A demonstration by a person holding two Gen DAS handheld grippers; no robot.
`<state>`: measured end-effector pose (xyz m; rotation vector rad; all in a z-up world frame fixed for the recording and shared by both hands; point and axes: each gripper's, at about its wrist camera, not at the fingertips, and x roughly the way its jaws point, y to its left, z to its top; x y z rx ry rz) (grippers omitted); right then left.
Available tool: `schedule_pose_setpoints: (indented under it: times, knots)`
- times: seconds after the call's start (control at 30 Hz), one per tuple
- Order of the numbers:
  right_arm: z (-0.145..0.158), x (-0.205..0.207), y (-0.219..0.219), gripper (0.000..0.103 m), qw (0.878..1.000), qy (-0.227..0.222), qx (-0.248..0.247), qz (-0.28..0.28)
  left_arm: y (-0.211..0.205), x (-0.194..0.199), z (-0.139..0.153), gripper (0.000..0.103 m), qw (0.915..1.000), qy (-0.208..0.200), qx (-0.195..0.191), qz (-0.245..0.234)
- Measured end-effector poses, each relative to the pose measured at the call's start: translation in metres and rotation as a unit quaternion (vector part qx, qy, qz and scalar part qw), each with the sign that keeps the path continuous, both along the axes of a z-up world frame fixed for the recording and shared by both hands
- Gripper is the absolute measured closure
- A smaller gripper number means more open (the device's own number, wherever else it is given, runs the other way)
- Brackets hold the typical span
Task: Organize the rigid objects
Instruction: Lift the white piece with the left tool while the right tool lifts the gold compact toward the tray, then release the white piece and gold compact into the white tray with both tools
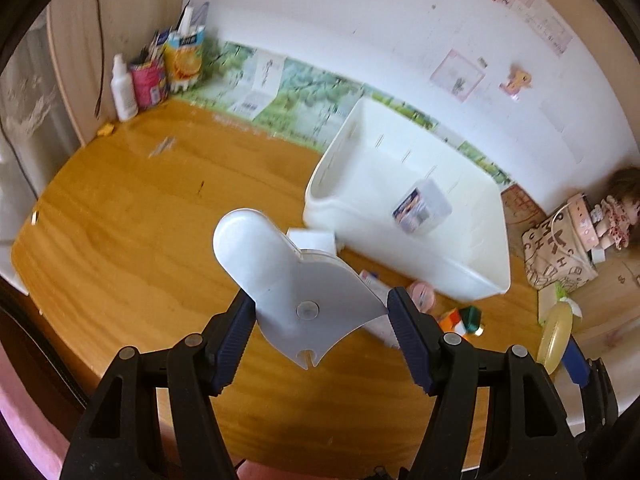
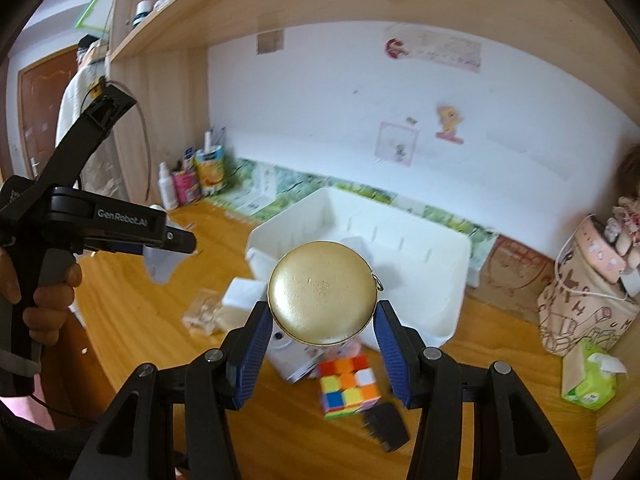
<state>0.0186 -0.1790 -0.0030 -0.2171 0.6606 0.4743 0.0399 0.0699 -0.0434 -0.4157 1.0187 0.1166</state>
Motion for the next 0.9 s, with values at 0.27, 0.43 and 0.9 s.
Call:
schedule_pose_setpoints:
  times: [0.27, 0.43, 0.9]
  knots:
    - [-0.006, 0.032, -0.015, 0.05, 0.999, -0.013, 0.008, -0.031, -0.004, 0.031, 0.015, 0.033, 0.9982, -0.056, 0.004, -0.022]
    - [-0.018, 0.058, -0.022, 0.05, 0.999, -0.004, 0.008, -0.049, -0.009, 0.05, 0.017, 0.033, 0.9947, -0.093, -0.007, -0.042]
    - [-0.046, 0.116, -0.037, 0.05, 0.996, -0.008, 0.042, -0.077, -0.034, 0.114, -0.003, 0.032, 0.9875, -0.13, 0.008, -0.09]
